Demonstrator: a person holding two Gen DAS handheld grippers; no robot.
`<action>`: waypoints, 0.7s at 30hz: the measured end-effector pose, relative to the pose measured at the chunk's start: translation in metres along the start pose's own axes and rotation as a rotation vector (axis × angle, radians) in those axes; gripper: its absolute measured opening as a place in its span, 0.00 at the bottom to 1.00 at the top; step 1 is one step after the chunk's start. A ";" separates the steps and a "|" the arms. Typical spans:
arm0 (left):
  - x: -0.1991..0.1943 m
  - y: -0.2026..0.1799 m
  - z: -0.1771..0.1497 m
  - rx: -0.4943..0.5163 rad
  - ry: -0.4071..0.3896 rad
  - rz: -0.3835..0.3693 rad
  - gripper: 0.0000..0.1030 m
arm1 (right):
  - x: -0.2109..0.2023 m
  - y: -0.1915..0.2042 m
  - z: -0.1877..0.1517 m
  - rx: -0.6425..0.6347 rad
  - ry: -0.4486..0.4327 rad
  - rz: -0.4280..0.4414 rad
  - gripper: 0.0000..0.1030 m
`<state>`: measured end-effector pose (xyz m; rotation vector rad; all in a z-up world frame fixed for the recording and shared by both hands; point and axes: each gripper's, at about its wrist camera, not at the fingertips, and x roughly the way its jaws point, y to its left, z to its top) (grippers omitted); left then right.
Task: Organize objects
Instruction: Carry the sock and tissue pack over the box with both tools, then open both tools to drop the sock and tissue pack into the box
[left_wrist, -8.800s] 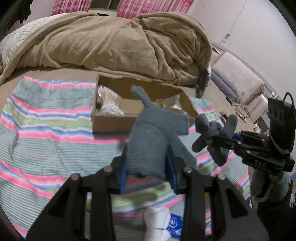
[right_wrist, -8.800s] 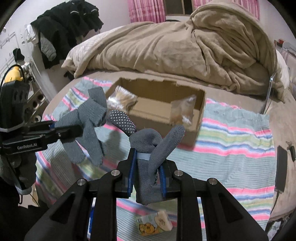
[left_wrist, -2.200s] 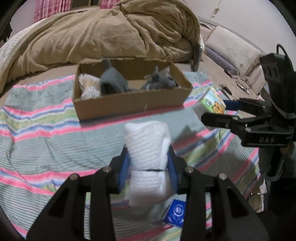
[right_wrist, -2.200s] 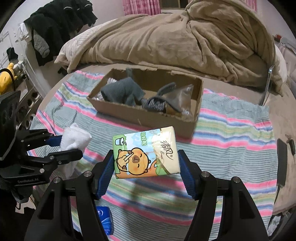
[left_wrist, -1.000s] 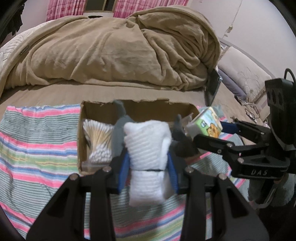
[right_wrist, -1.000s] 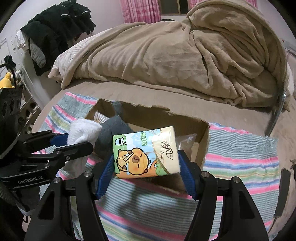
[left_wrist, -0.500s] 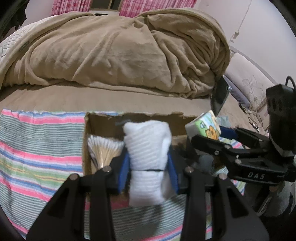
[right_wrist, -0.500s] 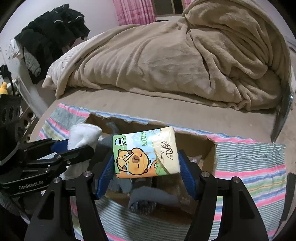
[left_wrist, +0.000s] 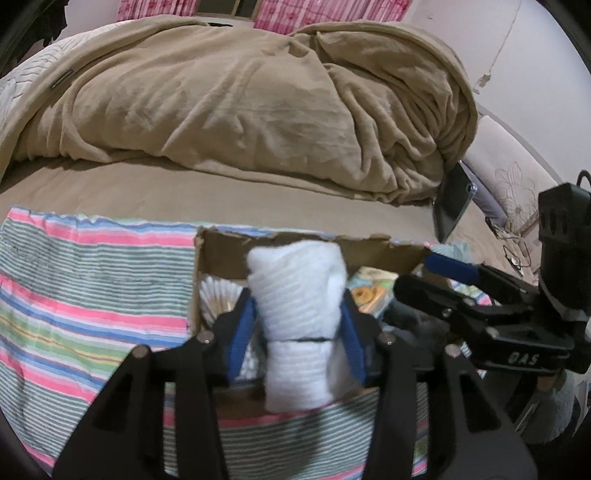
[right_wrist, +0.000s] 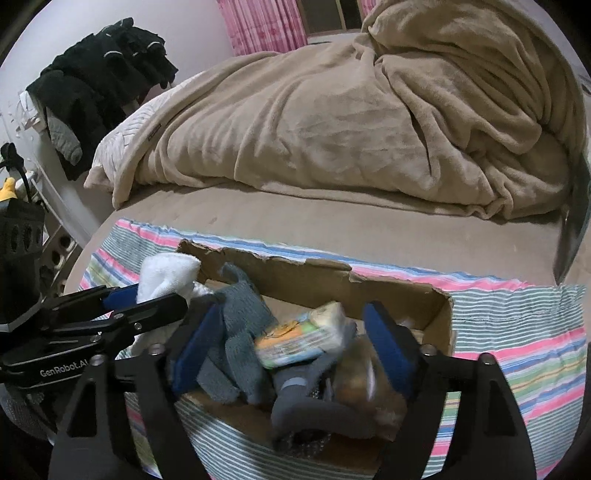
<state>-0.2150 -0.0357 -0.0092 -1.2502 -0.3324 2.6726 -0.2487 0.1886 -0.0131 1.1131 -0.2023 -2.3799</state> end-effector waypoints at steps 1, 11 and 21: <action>-0.002 0.000 -0.001 -0.003 -0.004 0.003 0.58 | -0.002 0.001 0.000 -0.001 -0.003 -0.002 0.82; -0.031 0.005 -0.010 -0.024 -0.037 0.024 0.62 | -0.027 0.015 -0.017 -0.031 0.002 -0.005 0.82; -0.060 0.000 -0.027 -0.018 -0.054 0.021 0.62 | -0.053 0.027 -0.048 -0.048 0.024 -0.010 0.82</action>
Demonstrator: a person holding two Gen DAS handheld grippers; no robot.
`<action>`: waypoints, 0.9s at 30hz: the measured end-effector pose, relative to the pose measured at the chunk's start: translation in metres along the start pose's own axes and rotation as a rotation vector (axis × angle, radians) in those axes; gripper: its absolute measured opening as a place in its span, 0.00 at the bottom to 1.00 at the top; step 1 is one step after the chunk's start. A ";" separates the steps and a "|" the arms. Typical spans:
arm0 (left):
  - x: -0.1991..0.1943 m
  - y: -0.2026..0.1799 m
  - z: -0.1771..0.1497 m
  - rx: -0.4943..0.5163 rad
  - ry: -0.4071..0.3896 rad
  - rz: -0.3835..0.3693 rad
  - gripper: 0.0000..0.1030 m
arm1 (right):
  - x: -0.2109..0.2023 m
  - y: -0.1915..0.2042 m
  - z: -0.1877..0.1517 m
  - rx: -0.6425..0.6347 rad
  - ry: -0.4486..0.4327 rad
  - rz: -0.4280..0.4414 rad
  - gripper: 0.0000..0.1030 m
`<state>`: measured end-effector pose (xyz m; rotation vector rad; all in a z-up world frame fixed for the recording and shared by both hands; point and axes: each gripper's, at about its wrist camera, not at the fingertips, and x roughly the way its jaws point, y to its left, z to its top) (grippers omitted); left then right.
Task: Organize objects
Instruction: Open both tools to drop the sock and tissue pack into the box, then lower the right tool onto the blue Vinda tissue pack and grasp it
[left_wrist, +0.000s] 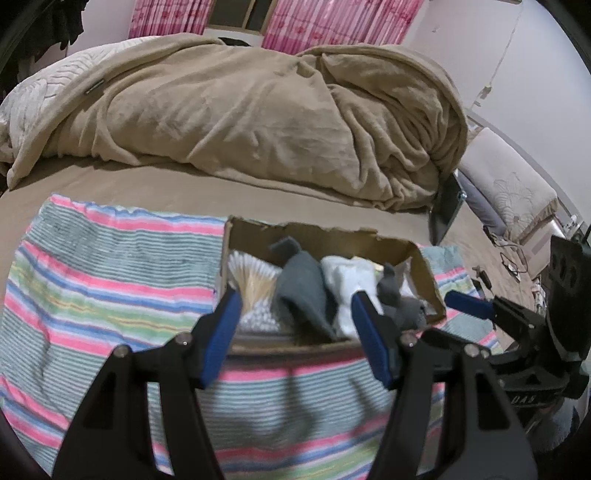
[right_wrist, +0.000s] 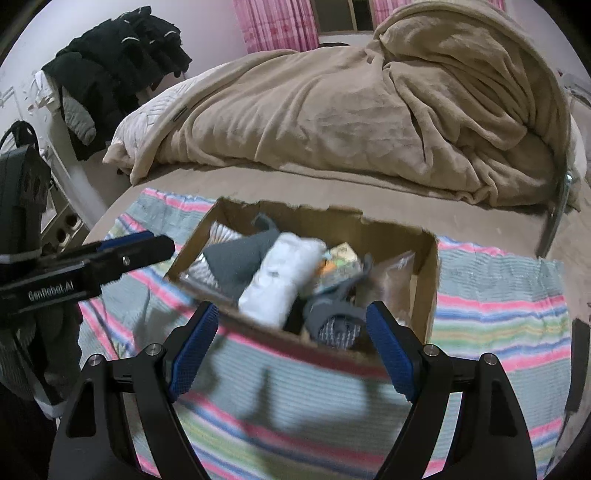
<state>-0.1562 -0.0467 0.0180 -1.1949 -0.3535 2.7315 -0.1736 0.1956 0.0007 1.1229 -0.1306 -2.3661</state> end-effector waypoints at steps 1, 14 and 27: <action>-0.003 -0.001 -0.002 0.001 -0.001 0.001 0.62 | -0.002 0.002 -0.004 -0.001 0.002 0.000 0.82; -0.030 -0.010 -0.042 0.020 0.031 -0.001 0.62 | -0.026 0.020 -0.045 -0.015 0.027 -0.004 0.82; -0.041 -0.015 -0.108 0.021 0.108 -0.005 0.62 | -0.028 0.037 -0.099 -0.031 0.106 0.009 0.82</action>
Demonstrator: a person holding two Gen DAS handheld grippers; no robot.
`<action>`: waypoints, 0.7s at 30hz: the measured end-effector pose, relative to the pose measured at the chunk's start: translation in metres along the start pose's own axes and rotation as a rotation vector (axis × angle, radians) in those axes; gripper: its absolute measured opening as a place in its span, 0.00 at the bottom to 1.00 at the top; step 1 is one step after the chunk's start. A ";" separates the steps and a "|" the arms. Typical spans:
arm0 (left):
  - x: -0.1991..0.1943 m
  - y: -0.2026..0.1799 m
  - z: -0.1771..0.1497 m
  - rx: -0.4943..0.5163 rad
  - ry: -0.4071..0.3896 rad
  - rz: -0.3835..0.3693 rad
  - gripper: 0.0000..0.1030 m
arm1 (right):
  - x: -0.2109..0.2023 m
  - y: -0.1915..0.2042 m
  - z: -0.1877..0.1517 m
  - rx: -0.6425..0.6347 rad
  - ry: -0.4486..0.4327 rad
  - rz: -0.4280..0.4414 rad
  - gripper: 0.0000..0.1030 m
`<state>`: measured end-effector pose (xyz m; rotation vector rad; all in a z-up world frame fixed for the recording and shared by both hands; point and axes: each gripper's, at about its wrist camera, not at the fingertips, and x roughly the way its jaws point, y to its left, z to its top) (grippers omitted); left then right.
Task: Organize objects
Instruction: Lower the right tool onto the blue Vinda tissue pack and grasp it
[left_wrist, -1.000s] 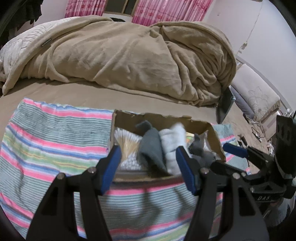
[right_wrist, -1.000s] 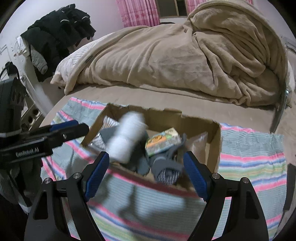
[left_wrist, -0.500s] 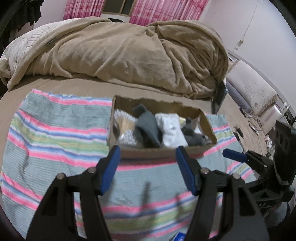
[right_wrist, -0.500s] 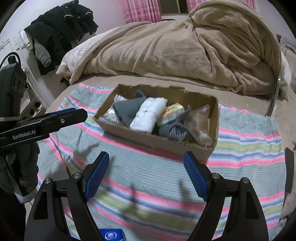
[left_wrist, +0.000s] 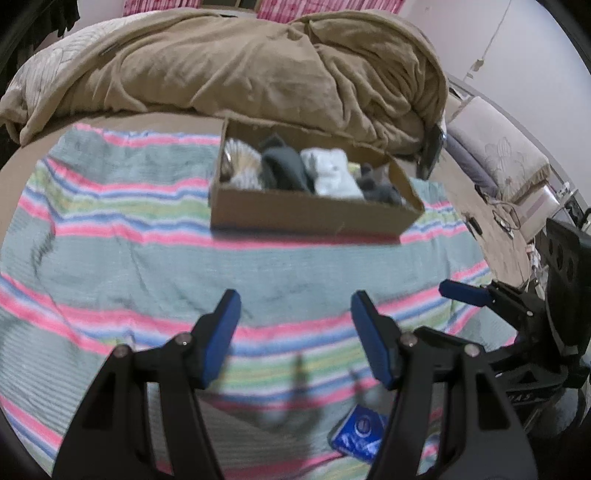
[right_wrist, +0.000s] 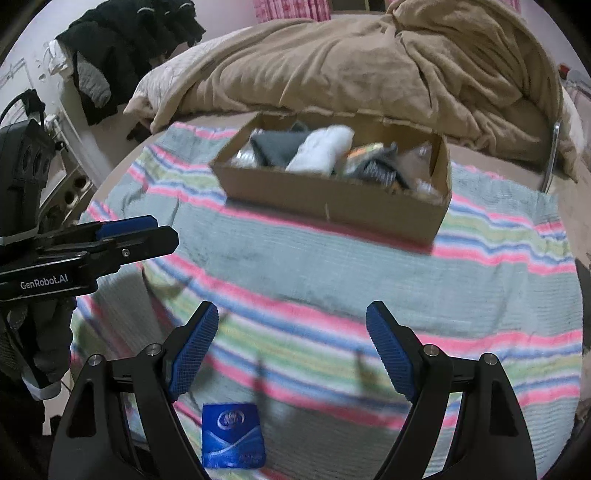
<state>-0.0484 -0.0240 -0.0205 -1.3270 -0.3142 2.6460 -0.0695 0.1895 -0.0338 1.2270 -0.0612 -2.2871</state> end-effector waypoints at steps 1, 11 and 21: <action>0.000 0.000 -0.005 -0.001 0.005 0.001 0.62 | 0.001 0.001 -0.004 -0.002 0.006 0.003 0.82; 0.003 0.002 -0.047 -0.003 0.074 0.012 0.62 | 0.016 0.013 -0.043 -0.035 0.096 0.035 0.82; 0.007 0.004 -0.070 -0.013 0.107 0.019 0.62 | 0.027 0.028 -0.073 -0.060 0.168 0.083 0.82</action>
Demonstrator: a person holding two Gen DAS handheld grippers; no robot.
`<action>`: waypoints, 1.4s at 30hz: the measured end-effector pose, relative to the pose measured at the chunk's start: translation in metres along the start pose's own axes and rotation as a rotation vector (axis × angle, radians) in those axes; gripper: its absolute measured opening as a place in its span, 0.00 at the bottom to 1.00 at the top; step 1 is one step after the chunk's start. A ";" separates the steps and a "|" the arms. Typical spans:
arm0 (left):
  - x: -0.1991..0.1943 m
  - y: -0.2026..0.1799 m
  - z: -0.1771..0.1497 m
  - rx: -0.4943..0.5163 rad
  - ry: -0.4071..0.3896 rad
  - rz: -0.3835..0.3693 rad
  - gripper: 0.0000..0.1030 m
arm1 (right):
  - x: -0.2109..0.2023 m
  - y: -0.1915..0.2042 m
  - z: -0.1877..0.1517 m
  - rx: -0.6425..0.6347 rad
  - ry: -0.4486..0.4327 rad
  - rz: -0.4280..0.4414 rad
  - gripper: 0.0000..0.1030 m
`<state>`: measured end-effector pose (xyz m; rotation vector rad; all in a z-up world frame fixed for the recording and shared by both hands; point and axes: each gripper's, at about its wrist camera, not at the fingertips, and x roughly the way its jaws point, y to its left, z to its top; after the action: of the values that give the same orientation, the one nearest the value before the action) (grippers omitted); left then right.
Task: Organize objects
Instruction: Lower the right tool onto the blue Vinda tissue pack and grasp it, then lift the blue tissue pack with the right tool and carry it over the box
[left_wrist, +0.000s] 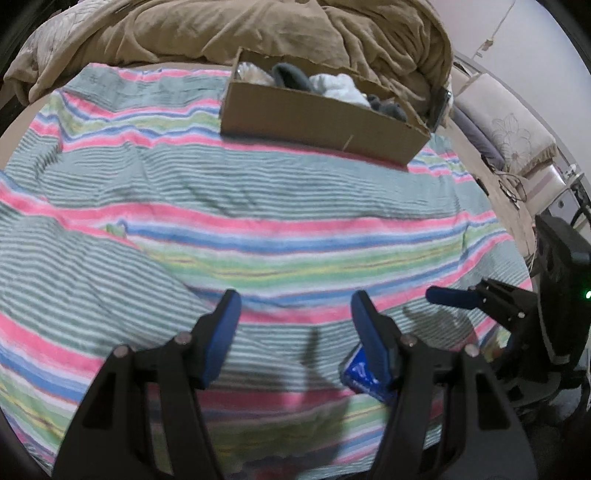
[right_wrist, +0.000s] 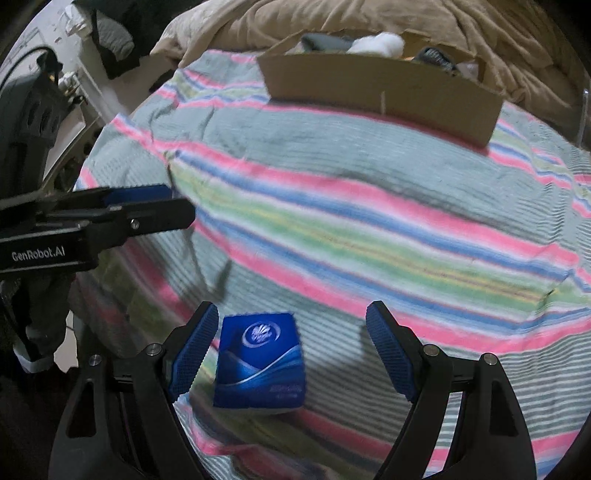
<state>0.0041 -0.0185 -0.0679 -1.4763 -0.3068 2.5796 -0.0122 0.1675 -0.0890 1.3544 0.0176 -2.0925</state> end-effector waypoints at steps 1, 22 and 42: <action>0.000 0.000 -0.002 -0.001 0.001 -0.001 0.62 | 0.002 0.002 -0.001 -0.005 0.008 0.002 0.82; 0.011 -0.002 -0.017 0.014 0.048 0.001 0.62 | 0.025 0.019 -0.020 -0.074 0.124 0.025 0.54; 0.011 -0.005 0.014 0.014 0.026 0.002 0.62 | -0.017 -0.016 0.021 -0.023 0.000 -0.003 0.53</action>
<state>-0.0130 -0.0124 -0.0690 -1.5045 -0.2831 2.5566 -0.0332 0.1820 -0.0698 1.3416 0.0436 -2.0886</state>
